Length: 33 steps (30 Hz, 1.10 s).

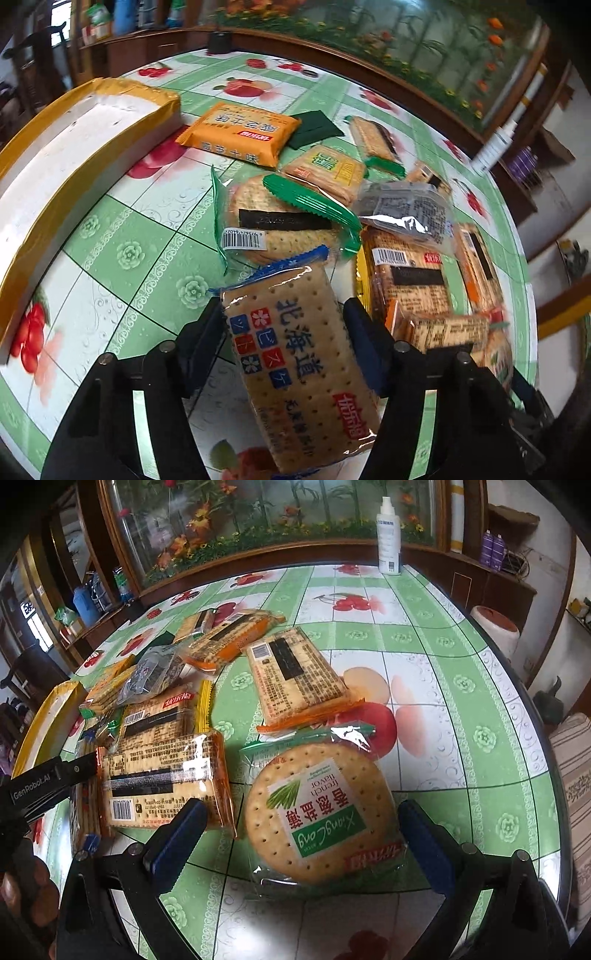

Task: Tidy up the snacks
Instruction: 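Lift both held packs and carry them toward the yellow-rimmed tray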

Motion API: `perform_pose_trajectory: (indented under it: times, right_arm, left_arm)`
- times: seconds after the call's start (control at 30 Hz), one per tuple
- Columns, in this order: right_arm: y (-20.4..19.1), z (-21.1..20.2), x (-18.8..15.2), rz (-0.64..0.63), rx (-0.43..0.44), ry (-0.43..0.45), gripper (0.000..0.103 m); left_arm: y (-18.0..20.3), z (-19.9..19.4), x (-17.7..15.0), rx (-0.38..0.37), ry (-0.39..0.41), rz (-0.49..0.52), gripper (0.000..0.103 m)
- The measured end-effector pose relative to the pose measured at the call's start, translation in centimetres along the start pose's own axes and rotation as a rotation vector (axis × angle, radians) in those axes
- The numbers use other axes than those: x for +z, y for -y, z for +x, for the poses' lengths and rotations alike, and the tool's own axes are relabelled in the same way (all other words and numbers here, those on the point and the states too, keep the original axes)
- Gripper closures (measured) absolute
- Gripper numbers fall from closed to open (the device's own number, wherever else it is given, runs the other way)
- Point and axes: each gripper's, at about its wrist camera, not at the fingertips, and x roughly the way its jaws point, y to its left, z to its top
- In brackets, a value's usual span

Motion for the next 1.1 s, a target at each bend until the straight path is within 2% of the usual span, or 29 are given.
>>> perform_pose_trajectory:
  times: [0.17,0.27,0.33,0.4,0.6,0.63,0.73,0.8,0.87,0.9,0.93,0.97,1.0,1.1]
  right_arm:
    - [-0.2,-0.3,-0.3,-0.008,0.014,0.004,0.005]
    - [-0.1,-0.6,-0.5,-0.001,0.025,0.01,0.015]
    - [0.0,-0.8,-0.5,0.01,0.028,0.015,0.025]
    - [0.4,-1.1,-0.7,0.026,0.032,0.02,0.029]
    - [0.4,-1.8,-1.3,0.037,0.023,0.046,0.033]
    - [0.5,-2.3,-1.3,0.044,0.025,0.066,0.046]
    - [0.8,-3.6,-1.3,0.071,0.038,0.096,0.075]
    - [0.6,-3.7,-1.5,0.054,-0.002,0.085,0.083]
    - [0.7,-3.1,-1.6,0.052,0.005,0.068,0.079]
    - [0.7,-3.1,-1.7,0.052,-0.004,0.086,0.072]
    - [0.8,-3.1,-1.8,0.06,-0.017,0.09,0.043]
    - [0.8,-3.0,-1.9,0.073,-0.024,0.091,0.026]
    - [0.6,-3.1,-2.0,0.079,-0.015,0.096,0.002]
    - [-0.8,-2.7,-2.0,0.021,0.002,0.073,0.0]
  left_arm:
    - [-0.5,-0.2,-0.4,-0.023,0.004,0.073,0.04]
    - [-0.9,-0.7,-1.4,-0.019,0.019,0.15,0.041]
    - [-1.2,-1.1,-1.9,-0.019,0.029,0.195,0.042]
    - [-1.6,-1.5,-2.3,-0.014,0.041,0.234,0.042]
    - [-3.7,-3.0,-2.9,-0.046,0.051,0.271,0.042]
    - [-3.9,-3.5,-3.0,-0.057,0.062,0.279,0.043]
    - [-4.7,-4.5,-3.1,-0.07,0.08,0.292,0.043]
    - [-5.2,-5.0,-3.0,-0.074,0.085,0.301,0.044]
    - [-5.6,-5.4,-3.0,-0.087,0.085,0.297,0.044]
    - [-5.6,-5.5,-3.0,-0.089,0.082,0.296,0.044]
    - [-5.7,-5.6,-3.0,-0.092,0.082,0.297,0.044]
    - [-5.8,-5.7,-2.9,-0.099,0.082,0.297,0.044]
    - [-5.8,-5.8,-2.7,-0.104,0.081,0.298,0.044]
    - [-5.7,-6.0,-2.7,-0.115,0.08,0.303,0.044]
